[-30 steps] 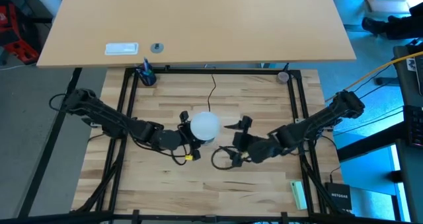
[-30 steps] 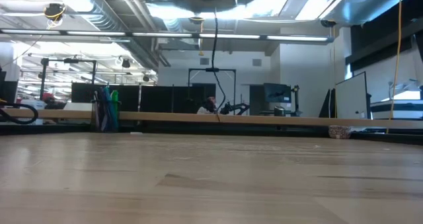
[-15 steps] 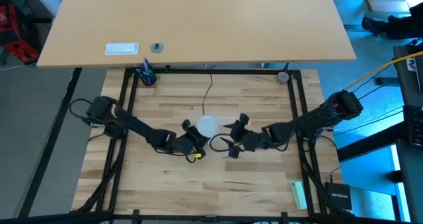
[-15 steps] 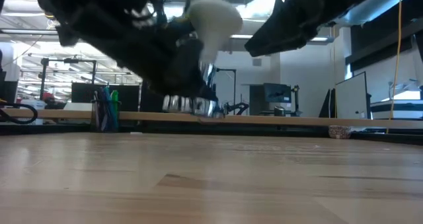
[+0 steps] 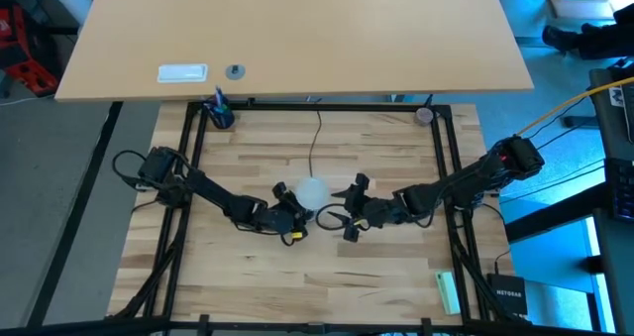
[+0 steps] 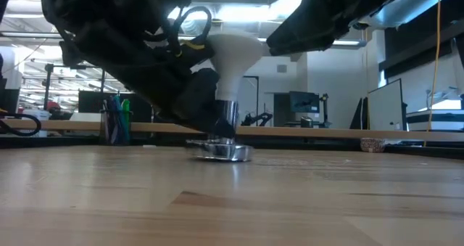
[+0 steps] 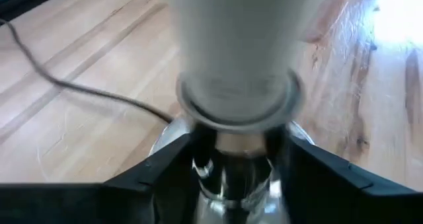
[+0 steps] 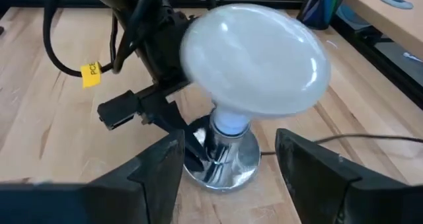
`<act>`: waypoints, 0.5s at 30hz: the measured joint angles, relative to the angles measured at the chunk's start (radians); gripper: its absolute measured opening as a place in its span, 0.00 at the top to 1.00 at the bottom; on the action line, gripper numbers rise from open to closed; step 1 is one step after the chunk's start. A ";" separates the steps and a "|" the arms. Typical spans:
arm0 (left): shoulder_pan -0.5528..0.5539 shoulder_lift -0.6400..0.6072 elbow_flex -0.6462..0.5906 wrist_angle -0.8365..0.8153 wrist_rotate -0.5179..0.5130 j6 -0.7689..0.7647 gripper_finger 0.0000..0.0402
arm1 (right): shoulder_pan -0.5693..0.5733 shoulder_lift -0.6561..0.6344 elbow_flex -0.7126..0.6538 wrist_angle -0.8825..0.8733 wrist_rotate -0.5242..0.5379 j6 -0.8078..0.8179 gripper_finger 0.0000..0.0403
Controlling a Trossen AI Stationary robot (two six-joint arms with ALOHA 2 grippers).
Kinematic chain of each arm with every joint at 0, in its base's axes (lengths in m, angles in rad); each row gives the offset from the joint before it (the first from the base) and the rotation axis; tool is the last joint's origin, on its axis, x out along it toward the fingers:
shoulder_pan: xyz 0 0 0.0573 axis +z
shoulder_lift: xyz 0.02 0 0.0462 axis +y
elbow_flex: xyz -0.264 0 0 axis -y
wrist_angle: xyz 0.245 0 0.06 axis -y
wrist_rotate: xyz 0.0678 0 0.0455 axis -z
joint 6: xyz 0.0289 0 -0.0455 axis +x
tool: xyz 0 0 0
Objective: Screw lightbulb
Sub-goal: Insert the lightbulb into the lamp, then remove the lightbulb from the lamp
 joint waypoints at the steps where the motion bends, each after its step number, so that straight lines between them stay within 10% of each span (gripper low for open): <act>1: 0.000 -0.001 0.000 -0.009 0.004 -0.001 0.43 | 0.000 0.000 0.000 0.000 0.000 0.000 0.41; 15: -0.018 -0.322 0.069 -0.792 0.193 -0.070 0.42 | 0.000 0.000 0.001 -0.021 0.066 -0.007 0.41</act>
